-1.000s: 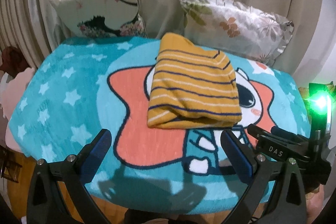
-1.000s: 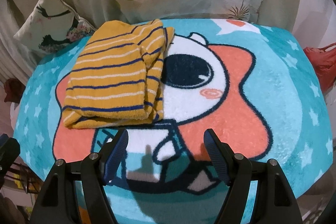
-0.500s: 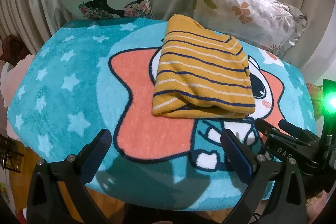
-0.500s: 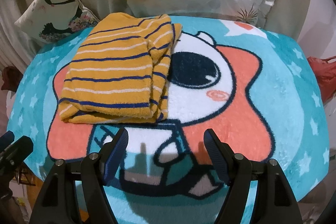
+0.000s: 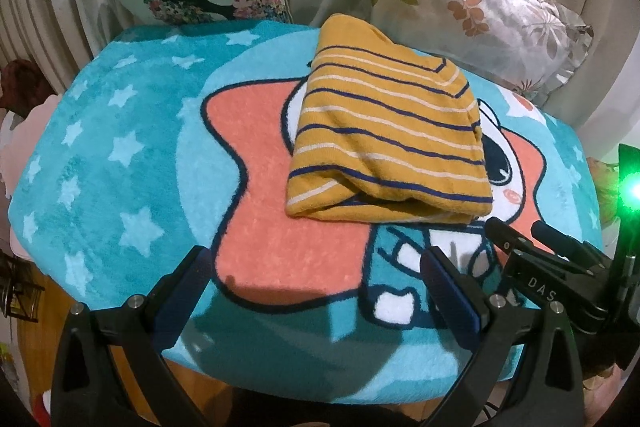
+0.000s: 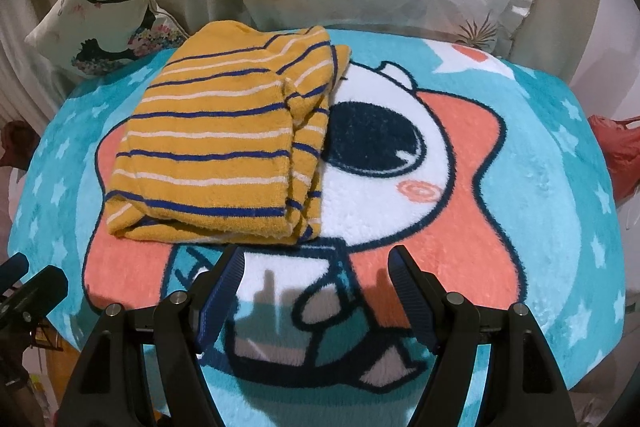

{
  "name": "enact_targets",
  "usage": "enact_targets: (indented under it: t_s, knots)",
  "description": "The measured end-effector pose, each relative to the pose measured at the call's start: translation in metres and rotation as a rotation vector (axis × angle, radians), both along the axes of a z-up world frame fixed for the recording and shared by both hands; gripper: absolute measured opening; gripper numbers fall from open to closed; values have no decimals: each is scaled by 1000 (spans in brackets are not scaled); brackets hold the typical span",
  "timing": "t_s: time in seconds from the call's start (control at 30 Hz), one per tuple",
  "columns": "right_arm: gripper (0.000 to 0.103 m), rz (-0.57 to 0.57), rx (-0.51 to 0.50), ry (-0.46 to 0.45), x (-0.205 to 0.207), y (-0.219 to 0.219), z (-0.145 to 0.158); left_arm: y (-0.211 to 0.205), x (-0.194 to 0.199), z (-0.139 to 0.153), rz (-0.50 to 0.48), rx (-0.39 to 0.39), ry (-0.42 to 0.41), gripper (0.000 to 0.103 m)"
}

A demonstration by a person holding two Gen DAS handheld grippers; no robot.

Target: Fold small clothes

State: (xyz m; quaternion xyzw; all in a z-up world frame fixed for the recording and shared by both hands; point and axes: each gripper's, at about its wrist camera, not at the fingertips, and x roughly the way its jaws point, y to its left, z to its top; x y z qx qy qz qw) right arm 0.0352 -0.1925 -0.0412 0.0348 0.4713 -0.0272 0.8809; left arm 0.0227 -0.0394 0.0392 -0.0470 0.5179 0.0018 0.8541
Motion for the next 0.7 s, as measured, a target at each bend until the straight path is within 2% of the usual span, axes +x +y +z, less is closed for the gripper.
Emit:
enact_targets:
  t_s: [0.2, 0.7]
  knots:
    - [79, 5, -8, 6, 4, -1, -3, -3, 6, -7, 6, -9, 29, 103]
    - [79, -3, -20, 10, 14, -13, -7, -16, 18, -11, -8, 4, 42, 103]
